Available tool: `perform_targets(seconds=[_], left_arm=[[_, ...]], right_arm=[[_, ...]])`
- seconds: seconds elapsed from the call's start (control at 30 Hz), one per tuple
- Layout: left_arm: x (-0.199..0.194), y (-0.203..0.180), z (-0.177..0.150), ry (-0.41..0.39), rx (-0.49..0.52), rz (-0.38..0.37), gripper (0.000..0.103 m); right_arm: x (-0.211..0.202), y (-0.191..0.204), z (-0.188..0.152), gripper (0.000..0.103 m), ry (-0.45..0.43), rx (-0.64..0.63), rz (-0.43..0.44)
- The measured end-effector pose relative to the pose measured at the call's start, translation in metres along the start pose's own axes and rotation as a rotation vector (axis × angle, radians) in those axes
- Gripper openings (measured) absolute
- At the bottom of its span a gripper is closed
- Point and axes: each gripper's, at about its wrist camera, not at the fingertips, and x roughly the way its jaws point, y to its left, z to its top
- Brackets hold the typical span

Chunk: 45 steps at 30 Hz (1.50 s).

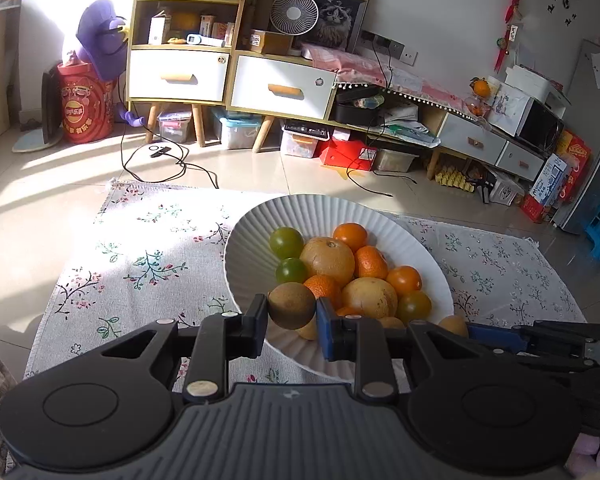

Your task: Organize fruits

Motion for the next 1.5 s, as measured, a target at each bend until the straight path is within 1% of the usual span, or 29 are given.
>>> perform_targets(seconds=[0.2,0.43,0.7,0.8,0.9,1.07,1.3,1.5], left_arm=[[0.018,0.003,0.006,0.045,-0.040,-0.013,0.010],[0.026,0.009,0.009,0.079,-0.090,-0.035,0.010],[0.028,0.011,0.009,0.090,-0.102,-0.055,0.011],[0.029,0.012,0.010,0.088,-0.106,-0.056,0.014],[0.028,0.012,0.011,0.087,-0.107,-0.064,0.020],[0.023,0.007,0.012,0.072,-0.075,-0.051,0.036],[0.009,0.004,0.007,0.049,-0.040,-0.033,0.048],[-0.008,0.000,-0.004,0.049,-0.011,-0.005,0.065]], right_arm=[[0.003,-0.002,-0.001,0.023,0.018,0.002,0.005],[0.006,-0.005,0.000,0.023,0.016,0.028,0.016],[0.007,-0.006,0.000,0.024,0.010,0.033,0.015],[0.007,-0.005,0.000,0.027,0.008,0.035,0.019],[0.007,-0.005,0.001,0.029,0.008,0.035,0.021],[0.006,-0.007,0.002,0.040,0.008,0.042,0.020],[0.000,-0.009,0.003,0.046,0.004,0.049,0.021],[-0.008,-0.011,0.002,0.056,0.000,0.059,0.007]])
